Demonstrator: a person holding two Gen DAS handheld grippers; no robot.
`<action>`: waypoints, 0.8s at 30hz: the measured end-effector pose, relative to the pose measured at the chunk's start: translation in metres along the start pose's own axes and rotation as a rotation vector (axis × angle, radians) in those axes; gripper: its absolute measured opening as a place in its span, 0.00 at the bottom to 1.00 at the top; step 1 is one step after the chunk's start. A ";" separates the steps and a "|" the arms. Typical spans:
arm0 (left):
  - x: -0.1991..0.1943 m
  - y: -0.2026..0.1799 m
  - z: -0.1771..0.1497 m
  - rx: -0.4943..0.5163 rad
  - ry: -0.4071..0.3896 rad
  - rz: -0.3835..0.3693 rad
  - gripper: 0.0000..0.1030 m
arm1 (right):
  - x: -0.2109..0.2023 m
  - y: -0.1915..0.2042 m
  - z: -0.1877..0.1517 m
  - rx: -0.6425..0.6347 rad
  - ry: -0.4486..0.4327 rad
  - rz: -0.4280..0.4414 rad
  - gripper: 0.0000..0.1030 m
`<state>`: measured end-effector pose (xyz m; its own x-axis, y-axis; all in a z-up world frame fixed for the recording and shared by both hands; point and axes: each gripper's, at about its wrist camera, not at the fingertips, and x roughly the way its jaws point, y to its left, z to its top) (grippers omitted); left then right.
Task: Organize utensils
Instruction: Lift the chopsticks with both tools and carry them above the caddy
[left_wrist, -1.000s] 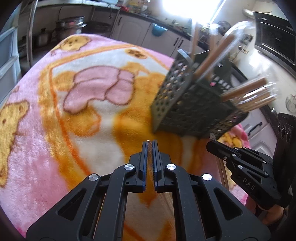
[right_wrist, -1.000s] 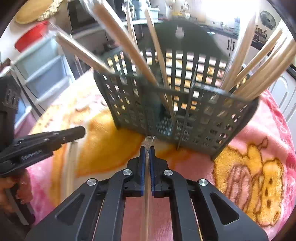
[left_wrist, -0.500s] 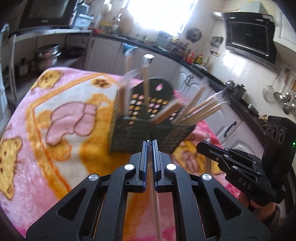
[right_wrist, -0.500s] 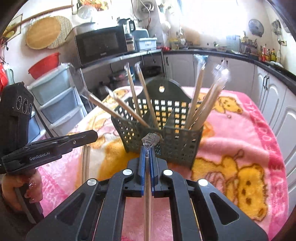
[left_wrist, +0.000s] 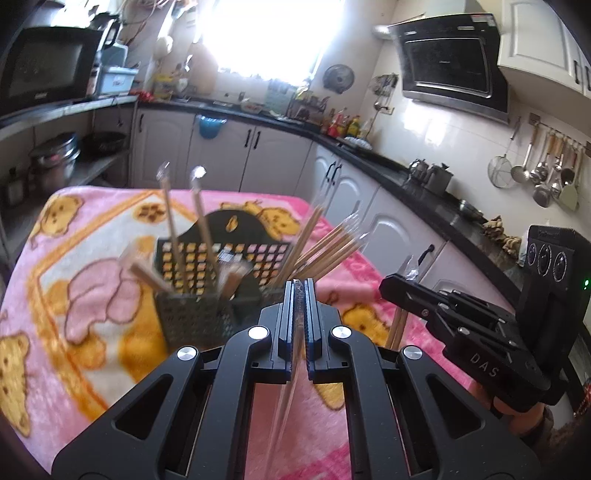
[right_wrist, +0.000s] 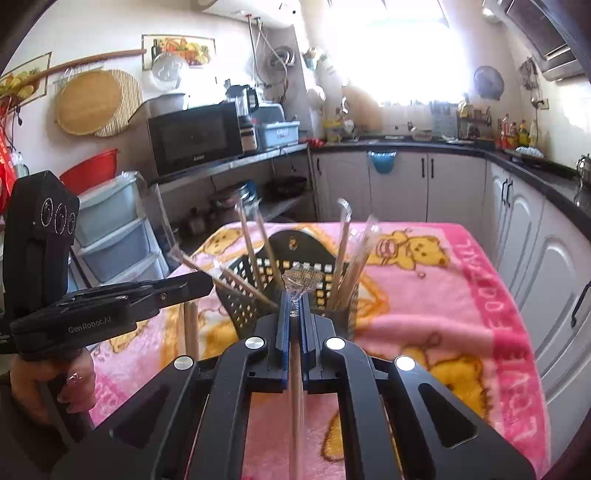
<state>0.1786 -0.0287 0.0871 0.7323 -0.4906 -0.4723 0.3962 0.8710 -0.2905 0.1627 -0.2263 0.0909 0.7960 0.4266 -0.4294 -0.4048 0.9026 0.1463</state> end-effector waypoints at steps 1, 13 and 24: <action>-0.001 -0.002 0.003 0.004 -0.007 -0.004 0.02 | -0.004 -0.001 0.002 0.002 -0.014 -0.003 0.05; -0.010 -0.030 0.050 0.076 -0.114 -0.038 0.02 | -0.021 -0.008 0.026 0.008 -0.119 -0.018 0.05; -0.010 -0.036 0.088 0.107 -0.183 -0.037 0.02 | -0.021 0.001 0.052 -0.042 -0.190 -0.023 0.05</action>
<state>0.2055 -0.0531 0.1753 0.8009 -0.5176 -0.3011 0.4736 0.8553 -0.2102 0.1690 -0.2317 0.1462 0.8744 0.4125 -0.2554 -0.4006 0.9108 0.0996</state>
